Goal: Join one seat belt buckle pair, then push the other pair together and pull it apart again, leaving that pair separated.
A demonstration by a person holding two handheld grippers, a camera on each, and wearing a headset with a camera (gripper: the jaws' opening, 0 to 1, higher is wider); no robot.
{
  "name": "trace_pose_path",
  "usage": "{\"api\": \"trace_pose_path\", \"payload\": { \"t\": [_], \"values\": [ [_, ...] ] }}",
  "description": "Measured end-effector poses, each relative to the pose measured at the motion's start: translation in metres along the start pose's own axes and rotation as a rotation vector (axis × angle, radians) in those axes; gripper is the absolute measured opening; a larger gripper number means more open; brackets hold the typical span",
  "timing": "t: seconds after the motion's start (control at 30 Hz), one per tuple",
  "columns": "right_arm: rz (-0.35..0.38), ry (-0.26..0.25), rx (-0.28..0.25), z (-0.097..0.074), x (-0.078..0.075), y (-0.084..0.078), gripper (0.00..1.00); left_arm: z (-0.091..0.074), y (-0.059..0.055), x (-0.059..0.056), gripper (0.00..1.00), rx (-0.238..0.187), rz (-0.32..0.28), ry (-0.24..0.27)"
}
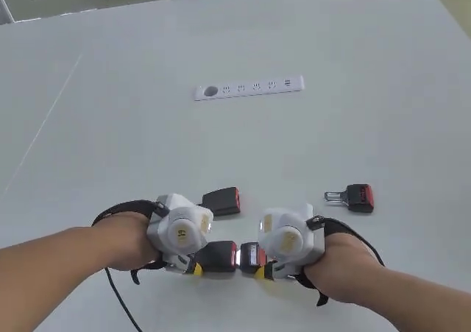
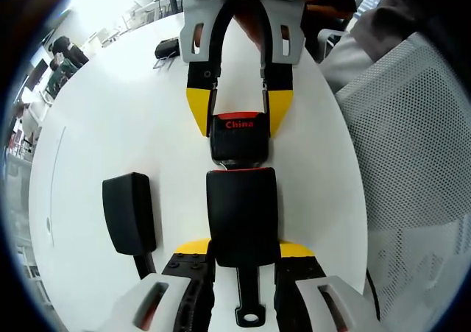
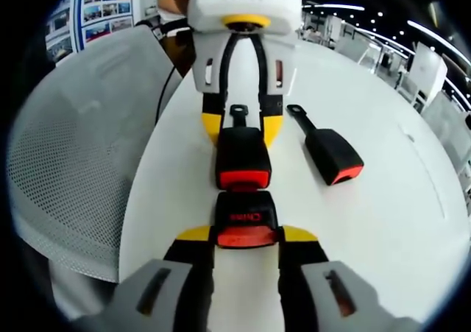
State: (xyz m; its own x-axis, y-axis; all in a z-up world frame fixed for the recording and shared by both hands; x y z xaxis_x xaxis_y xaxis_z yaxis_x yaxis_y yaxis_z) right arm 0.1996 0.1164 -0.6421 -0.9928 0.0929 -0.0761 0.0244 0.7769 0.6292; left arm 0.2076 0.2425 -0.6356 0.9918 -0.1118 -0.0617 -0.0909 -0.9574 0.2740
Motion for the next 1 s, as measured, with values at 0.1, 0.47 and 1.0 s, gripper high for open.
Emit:
{"api": "trace_pose_path", "payload": {
  "t": [0.1,0.47,1.0],
  "values": [
    [-0.002,0.0,0.001,0.0,0.0,0.0,0.32,0.0,0.001,0.0,0.31,0.003,0.007,0.0],
    [-0.027,0.013,0.002,0.002,-0.001,-0.001,0.35,0.0,0.001,-0.001,0.33,-0.002,-0.022,0.014],
    [0.049,-0.023,-0.099,-0.028,-0.008,0.021,0.39,-0.045,0.024,0.005,0.4,-0.119,-0.096,0.14]
  ]
}}
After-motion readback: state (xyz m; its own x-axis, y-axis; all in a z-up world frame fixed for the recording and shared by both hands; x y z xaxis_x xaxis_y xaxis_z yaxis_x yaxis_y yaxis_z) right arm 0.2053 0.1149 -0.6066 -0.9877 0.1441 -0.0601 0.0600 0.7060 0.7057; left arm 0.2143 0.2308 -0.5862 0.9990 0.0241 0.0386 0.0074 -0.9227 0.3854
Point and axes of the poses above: the centre of the closed fingertips' face, and the gripper's own axes: z roughly forward along the fingers, x roughly to its left, y roughly out of its top, the point moved 5 cm from there along -z, roughly backward along the fingers, and after that the axes turned 3 degrees about -y, right-handed, at the moved point
